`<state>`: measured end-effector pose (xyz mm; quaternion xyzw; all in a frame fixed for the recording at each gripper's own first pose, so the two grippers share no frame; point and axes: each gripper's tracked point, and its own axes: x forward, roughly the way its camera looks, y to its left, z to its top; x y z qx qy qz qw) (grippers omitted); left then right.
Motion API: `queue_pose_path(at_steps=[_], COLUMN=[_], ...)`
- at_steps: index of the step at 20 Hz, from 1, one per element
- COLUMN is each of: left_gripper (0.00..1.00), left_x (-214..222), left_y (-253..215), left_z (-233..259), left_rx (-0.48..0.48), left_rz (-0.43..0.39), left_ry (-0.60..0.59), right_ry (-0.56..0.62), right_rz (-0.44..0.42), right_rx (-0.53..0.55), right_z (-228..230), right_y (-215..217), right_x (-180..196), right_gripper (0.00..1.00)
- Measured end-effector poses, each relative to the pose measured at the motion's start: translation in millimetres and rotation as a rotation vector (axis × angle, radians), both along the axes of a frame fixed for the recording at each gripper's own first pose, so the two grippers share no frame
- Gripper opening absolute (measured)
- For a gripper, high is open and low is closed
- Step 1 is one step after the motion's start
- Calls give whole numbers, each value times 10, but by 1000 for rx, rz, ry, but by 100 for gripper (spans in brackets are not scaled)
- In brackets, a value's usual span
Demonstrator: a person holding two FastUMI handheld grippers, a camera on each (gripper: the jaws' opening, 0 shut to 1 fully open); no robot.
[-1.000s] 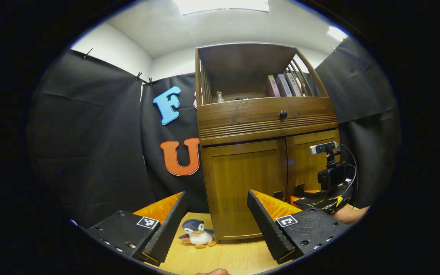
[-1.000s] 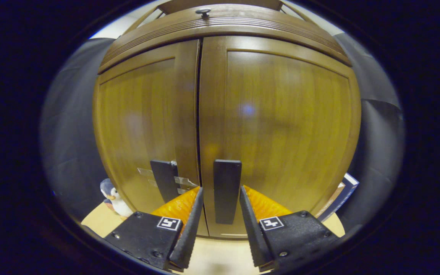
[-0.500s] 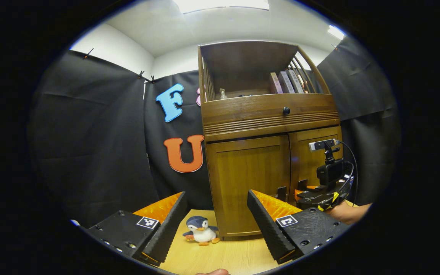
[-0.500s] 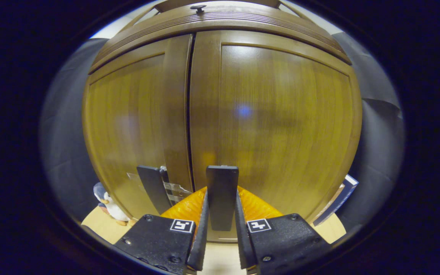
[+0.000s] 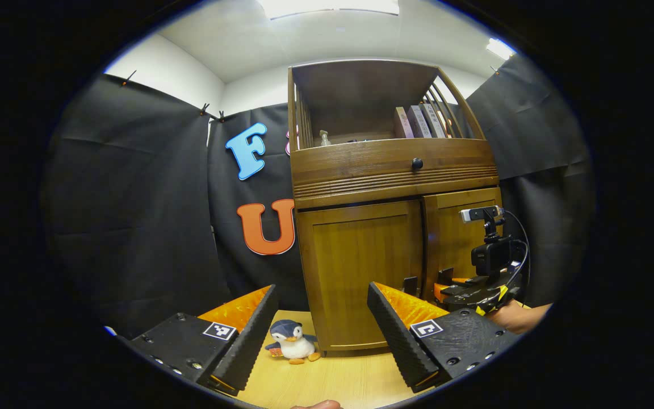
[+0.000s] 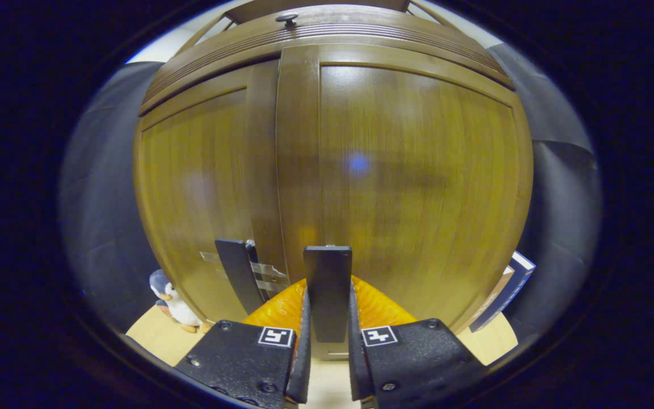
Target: Open the right door of the double-door shoe cabinet with the right hand, and open the left door with the left hand.
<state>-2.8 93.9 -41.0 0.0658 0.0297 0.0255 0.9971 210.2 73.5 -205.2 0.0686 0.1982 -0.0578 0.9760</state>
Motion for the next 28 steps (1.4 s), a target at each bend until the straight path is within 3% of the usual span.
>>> queue_pose_path(at_steps=[18,28], left_gripper=[95,96], left_x=[170,345], left_y=[-510,-777], left_z=[-124,-227], left_rx=[-28,-42], left_rz=[-81,-116], left_ry=[25,56], right_ry=[-6,8], right_rz=[82,49], right_rx=[28,50], right_z=[89,115], right_y=[-233,-501], right_x=[-1094,-1576], right_gripper=[30,30])
